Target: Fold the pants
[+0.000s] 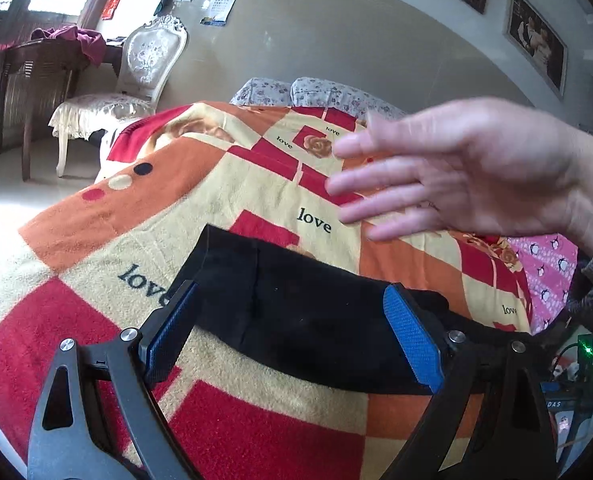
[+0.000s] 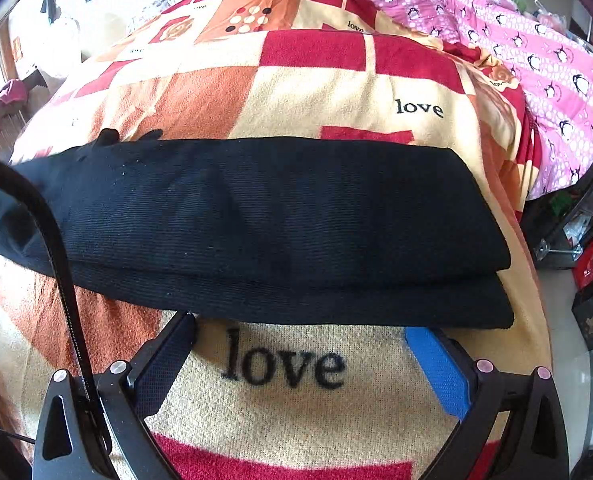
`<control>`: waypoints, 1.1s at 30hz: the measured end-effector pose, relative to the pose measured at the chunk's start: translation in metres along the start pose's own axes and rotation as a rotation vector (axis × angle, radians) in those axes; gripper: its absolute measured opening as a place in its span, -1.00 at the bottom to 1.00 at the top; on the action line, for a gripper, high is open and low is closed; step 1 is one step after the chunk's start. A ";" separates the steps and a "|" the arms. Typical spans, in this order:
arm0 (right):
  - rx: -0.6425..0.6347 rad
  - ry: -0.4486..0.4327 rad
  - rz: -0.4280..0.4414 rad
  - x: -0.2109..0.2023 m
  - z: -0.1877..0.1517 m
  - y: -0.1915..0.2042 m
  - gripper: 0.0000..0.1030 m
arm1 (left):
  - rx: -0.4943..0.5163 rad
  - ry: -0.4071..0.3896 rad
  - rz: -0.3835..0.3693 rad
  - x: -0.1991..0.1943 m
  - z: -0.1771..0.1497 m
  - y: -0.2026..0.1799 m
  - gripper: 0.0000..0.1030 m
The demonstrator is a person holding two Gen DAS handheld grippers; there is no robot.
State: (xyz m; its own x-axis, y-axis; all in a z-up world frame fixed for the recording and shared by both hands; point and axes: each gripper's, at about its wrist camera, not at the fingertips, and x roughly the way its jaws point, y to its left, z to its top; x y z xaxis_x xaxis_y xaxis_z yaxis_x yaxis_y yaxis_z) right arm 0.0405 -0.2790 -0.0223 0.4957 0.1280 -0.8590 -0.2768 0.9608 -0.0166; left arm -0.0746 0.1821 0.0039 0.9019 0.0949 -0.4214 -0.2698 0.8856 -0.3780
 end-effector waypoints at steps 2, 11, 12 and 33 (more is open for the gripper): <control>0.000 0.000 0.000 0.000 0.000 0.000 1.00 | 0.000 0.007 -0.011 0.002 0.000 0.000 0.79; 0.000 0.000 0.001 0.000 0.000 -0.001 1.00 | -0.004 0.046 -0.019 0.008 -0.004 -0.002 0.79; 0.000 0.000 0.000 0.000 0.000 0.000 1.00 | -0.008 0.050 -0.019 0.009 -0.004 -0.001 0.79; 0.000 0.000 0.000 0.000 0.000 0.000 1.00 | -0.001 0.104 -0.023 0.019 -0.007 -0.003 0.79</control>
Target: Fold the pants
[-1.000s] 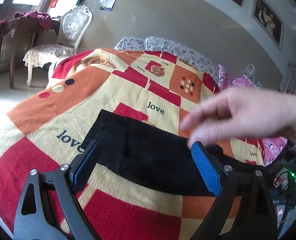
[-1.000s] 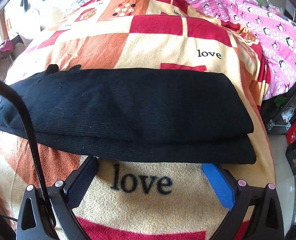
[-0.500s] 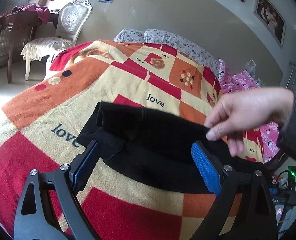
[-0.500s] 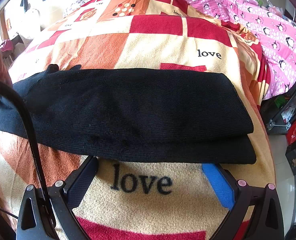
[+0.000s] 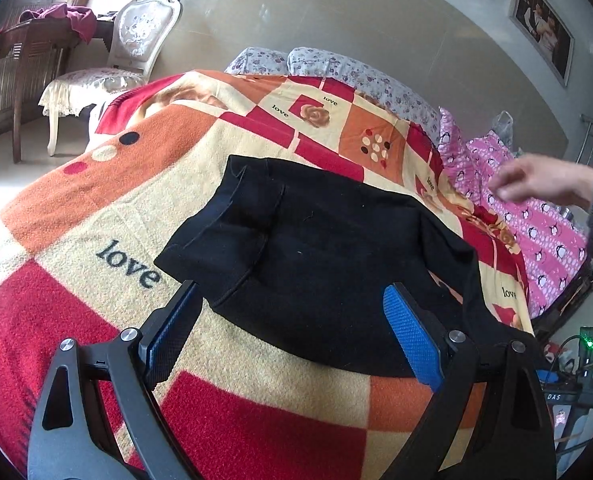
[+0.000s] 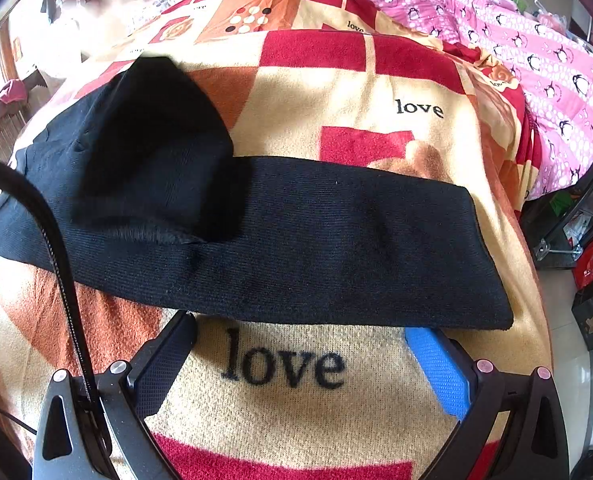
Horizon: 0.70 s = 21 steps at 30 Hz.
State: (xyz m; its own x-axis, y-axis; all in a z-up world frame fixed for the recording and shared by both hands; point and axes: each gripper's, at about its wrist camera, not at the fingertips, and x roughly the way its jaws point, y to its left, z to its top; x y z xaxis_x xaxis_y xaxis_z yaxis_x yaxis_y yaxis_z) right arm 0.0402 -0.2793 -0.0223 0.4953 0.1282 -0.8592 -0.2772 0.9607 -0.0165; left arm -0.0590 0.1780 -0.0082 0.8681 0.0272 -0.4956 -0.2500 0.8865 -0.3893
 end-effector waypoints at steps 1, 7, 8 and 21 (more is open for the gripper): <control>0.000 0.000 0.000 0.000 0.000 0.000 1.00 | 0.000 0.001 0.000 0.000 0.000 0.000 0.79; 0.000 0.000 0.000 0.000 0.000 0.000 1.00 | 0.021 0.004 0.016 0.005 0.001 -0.004 0.79; 0.000 0.000 0.000 0.000 0.000 0.000 1.00 | 0.027 0.007 0.021 0.006 0.001 -0.006 0.79; 0.000 0.000 0.000 0.000 0.000 0.001 1.00 | 0.042 0.013 0.046 0.009 -0.001 -0.007 0.79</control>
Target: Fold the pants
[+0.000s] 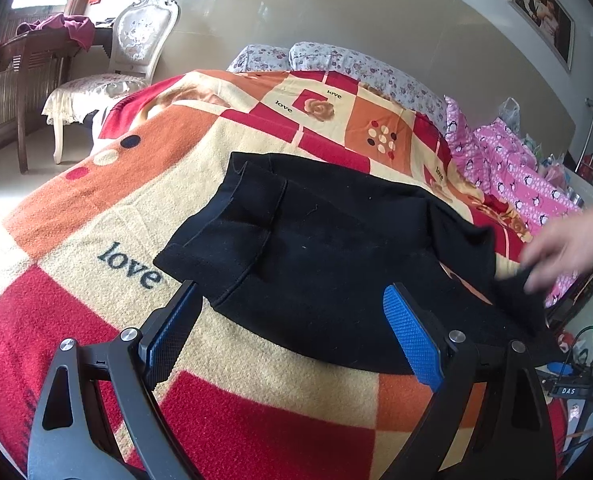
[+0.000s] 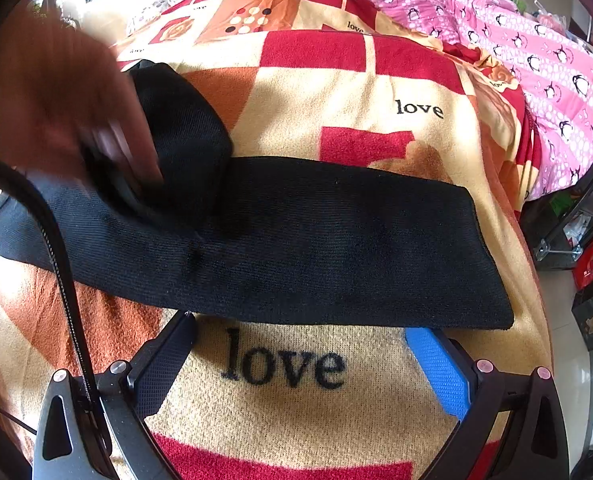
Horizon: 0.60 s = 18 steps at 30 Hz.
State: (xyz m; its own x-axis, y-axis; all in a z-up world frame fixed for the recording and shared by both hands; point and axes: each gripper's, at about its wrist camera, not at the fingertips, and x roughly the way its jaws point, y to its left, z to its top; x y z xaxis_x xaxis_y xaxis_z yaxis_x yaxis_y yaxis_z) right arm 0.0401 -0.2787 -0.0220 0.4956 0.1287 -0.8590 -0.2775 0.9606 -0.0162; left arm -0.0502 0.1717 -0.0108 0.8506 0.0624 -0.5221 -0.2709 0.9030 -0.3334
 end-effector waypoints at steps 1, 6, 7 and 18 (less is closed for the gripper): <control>0.000 0.000 0.000 0.000 0.000 0.000 1.00 | -0.002 0.001 -0.001 0.000 0.000 0.000 0.79; 0.000 0.000 0.000 0.000 0.000 0.000 1.00 | 0.002 -0.002 0.009 0.000 -0.001 -0.001 0.79; 0.000 0.000 0.000 0.000 0.000 0.000 1.00 | 0.004 -0.002 0.011 0.001 -0.001 -0.001 0.79; 0.000 0.000 0.000 0.000 0.000 0.000 1.00 | 0.023 0.002 0.032 0.002 -0.002 -0.005 0.79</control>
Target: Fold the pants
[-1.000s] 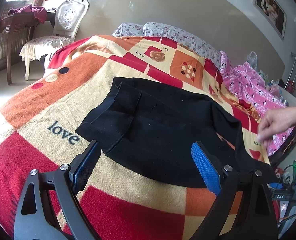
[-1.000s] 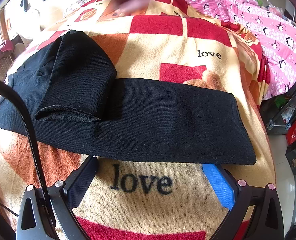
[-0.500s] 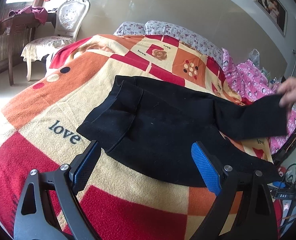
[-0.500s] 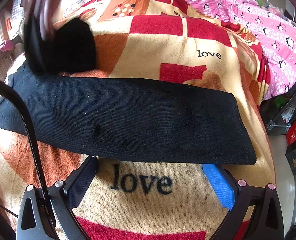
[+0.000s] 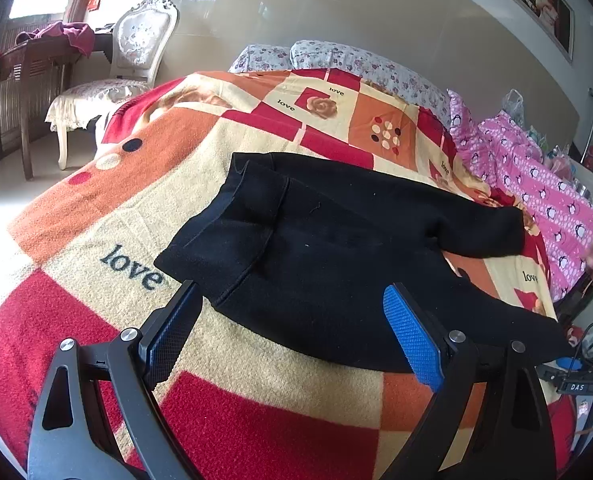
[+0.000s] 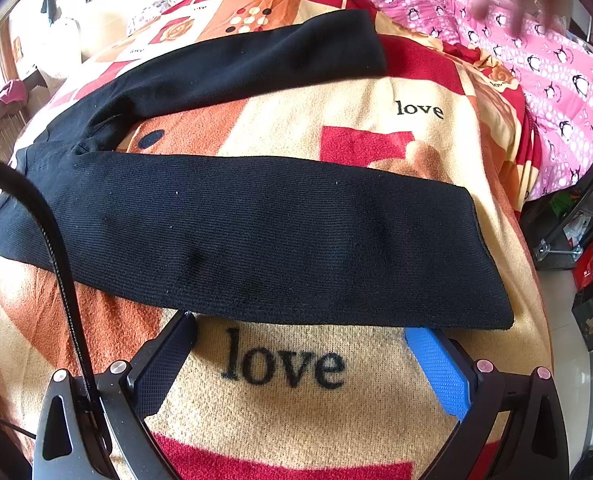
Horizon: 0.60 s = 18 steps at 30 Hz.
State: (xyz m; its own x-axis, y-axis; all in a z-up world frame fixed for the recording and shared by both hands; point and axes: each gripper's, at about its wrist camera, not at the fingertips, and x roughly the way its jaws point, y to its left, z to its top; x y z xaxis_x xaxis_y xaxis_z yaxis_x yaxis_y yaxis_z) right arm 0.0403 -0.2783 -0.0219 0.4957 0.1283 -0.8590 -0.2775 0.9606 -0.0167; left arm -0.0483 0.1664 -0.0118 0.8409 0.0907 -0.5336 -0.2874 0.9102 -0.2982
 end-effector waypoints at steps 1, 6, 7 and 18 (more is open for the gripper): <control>0.000 0.000 0.000 0.000 0.000 0.000 1.00 | -0.008 0.001 -0.003 -0.001 0.000 0.001 0.79; 0.000 0.000 0.000 0.000 0.000 0.000 1.00 | -0.057 0.011 -0.017 -0.001 0.002 0.011 0.79; 0.000 0.000 0.000 0.000 0.000 0.000 1.00 | -0.063 0.014 -0.018 -0.001 0.002 0.012 0.79; 0.001 0.000 -0.002 0.000 0.000 0.000 1.00 | -0.130 0.034 -0.047 -0.028 0.002 0.029 0.79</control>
State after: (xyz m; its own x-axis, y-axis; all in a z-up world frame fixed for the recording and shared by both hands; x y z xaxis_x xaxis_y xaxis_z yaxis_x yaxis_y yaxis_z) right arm 0.0403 -0.2783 -0.0223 0.4965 0.1259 -0.8589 -0.2754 0.9612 -0.0183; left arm -0.0789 0.1913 -0.0036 0.8394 0.0329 -0.5426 -0.3068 0.8527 -0.4229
